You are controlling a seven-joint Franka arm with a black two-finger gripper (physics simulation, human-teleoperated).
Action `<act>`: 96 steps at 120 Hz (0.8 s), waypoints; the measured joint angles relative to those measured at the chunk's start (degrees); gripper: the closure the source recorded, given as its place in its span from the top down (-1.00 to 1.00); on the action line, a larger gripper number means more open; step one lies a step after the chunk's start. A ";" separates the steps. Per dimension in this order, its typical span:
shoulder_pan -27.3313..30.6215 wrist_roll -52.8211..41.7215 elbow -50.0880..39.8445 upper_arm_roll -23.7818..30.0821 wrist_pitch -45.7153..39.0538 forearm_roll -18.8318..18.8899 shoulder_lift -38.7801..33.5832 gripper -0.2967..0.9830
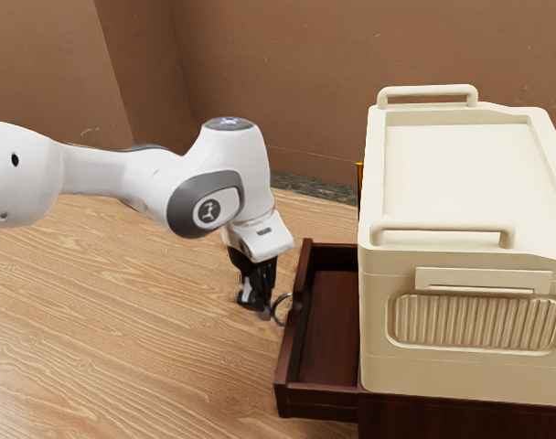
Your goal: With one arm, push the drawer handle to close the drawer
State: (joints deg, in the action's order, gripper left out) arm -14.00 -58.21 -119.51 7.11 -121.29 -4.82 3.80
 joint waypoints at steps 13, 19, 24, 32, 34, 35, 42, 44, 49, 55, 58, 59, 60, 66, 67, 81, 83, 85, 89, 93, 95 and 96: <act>-1.73 0.29 3.06 0.28 0.00 0.05 2.73 -0.69; -2.73 0.45 4.05 0.31 -0.01 0.06 3.69 -0.69; -3.47 0.59 4.79 0.33 -0.02 0.09 4.41 -0.69; -4.55 0.84 6.53 0.33 -0.09 0.10 6.06 -0.69; -4.79 0.91 6.91 0.32 -0.09 0.11 6.36 -0.69; -4.89 0.94 7.08 0.32 -0.10 0.11 6.48 -0.69; -5.49 1.14 8.12 0.29 -0.14 0.14 7.27 -0.69; -5.66 1.20 8.38 0.28 -0.15 0.15 7.49 -0.69; -6.13 1.33 9.15 0.28 -0.18 0.18 8.01 -0.68; -6.73 1.47 10.18 0.27 -0.21 0.20 8.67 -0.68; -6.95 1.54 10.49 0.28 -0.23 0.21 8.85 -0.69; -7.01 1.57 10.58 0.29 -0.24 0.21 8.89 -0.69; -7.07 1.59 10.65 0.30 -0.26 0.21 8.93 -0.69; -7.32 1.72 10.95 0.30 -0.33 0.23 9.07 -0.69; -7.36 1.74 11.04 0.31 -0.34 0.23 9.11 -0.69; -7.80 -0.63 12.65 0.31 -0.28 0.65 10.15 -0.70; -7.81 -1.22 12.88 0.31 -0.26 0.72 10.32 -0.70; -7.83 -1.67 13.05 0.29 -0.25 0.76 10.44 -0.70; -7.84 -2.28 13.28 0.28 -0.24 0.80 10.61 -0.70; -7.87 -2.64 13.40 0.25 -0.25 0.80 10.70 -0.70; -7.88 -2.77 13.45 0.23 -0.25 0.81 10.74 -0.70; -7.89 -2.83 13.47 0.22 -0.25 0.83 10.75 -0.70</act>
State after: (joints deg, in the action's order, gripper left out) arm -21.89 -61.04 -106.04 7.34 -121.54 -3.99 14.56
